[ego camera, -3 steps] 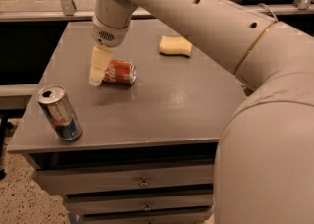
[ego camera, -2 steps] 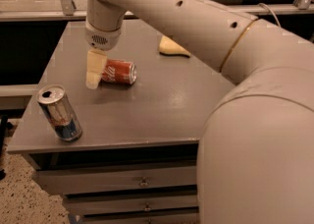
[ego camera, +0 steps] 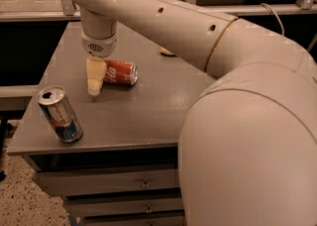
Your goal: Place coke can upright
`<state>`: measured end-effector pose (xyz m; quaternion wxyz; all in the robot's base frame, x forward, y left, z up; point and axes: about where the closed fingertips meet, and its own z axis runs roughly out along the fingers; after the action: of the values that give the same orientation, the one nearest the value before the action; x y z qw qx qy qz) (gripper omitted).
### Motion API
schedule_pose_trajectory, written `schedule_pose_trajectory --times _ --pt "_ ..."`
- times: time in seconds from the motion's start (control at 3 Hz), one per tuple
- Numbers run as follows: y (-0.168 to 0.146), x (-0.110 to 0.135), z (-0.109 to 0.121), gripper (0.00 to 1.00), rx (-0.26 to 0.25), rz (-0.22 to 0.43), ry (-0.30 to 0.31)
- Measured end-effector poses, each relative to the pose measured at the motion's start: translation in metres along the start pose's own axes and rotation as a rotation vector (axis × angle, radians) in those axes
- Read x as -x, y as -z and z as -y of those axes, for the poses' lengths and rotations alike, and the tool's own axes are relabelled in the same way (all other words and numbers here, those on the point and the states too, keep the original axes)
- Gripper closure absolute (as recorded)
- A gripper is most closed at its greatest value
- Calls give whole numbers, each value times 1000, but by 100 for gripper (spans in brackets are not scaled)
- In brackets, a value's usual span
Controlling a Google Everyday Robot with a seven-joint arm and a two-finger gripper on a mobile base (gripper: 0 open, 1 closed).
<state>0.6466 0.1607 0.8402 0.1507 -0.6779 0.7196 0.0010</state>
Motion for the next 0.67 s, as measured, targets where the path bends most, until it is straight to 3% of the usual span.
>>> schedule_pose_trajectory --times 0.33,0.67 --pt "-3 -11 4 0 -6 -32 -26" --pt "-3 -20 8 17 -13 -46 -44"
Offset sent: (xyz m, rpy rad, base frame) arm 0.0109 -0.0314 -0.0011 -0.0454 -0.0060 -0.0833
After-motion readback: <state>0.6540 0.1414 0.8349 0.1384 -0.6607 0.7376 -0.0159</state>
